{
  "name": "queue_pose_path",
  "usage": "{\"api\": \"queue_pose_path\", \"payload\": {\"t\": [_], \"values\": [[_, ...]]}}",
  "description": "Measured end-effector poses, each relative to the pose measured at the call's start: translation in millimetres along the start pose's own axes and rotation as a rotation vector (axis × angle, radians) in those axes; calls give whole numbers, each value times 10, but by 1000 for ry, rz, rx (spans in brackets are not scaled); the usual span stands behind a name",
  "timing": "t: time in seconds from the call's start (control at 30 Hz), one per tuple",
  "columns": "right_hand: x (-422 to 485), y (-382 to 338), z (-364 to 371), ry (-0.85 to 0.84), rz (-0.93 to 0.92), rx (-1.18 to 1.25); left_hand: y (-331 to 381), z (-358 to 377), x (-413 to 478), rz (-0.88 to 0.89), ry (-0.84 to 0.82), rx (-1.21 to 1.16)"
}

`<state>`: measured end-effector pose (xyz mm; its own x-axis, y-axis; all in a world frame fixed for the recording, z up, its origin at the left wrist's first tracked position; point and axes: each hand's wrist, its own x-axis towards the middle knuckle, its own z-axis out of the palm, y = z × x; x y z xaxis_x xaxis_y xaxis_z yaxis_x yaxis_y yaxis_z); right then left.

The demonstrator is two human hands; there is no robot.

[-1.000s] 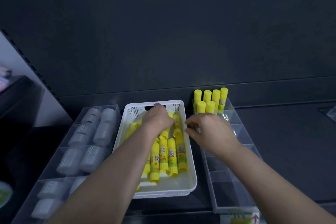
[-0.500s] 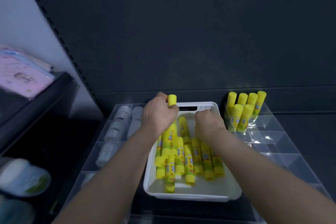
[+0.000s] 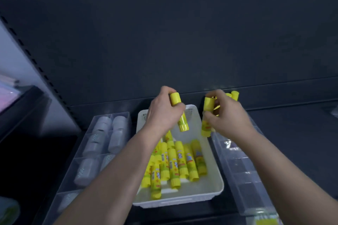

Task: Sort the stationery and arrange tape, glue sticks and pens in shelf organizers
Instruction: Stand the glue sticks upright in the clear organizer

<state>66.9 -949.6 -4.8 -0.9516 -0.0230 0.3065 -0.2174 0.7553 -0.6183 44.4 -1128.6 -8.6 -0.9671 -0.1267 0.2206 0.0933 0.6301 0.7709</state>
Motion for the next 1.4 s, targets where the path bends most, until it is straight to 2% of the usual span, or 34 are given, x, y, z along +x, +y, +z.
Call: {"api": "queue_pose_path", "payload": {"t": [0.13,0.27,0.6,0.77,0.93,1.2,1.4], "values": [[-29,306,-453,105,46,-7,394,420,-2,70,-37,-132],[-10,660,-772,132,81,-86,667,867,4,199,-32,-127],[135,1195,-814,84,3,60,887,1469,120,219,-116,125],[240,1299,-741,11,-54,-36,807,1511,95,223,-167,358],[315,1315,-661,-76,-85,-153,786,1475,72,283,-170,372],[335,1373,-516,-201,-112,-273,748,1272,-11,181,16,290],[303,1225,-547,-18,-218,-350,685,1015,-166,190,136,245]]}}
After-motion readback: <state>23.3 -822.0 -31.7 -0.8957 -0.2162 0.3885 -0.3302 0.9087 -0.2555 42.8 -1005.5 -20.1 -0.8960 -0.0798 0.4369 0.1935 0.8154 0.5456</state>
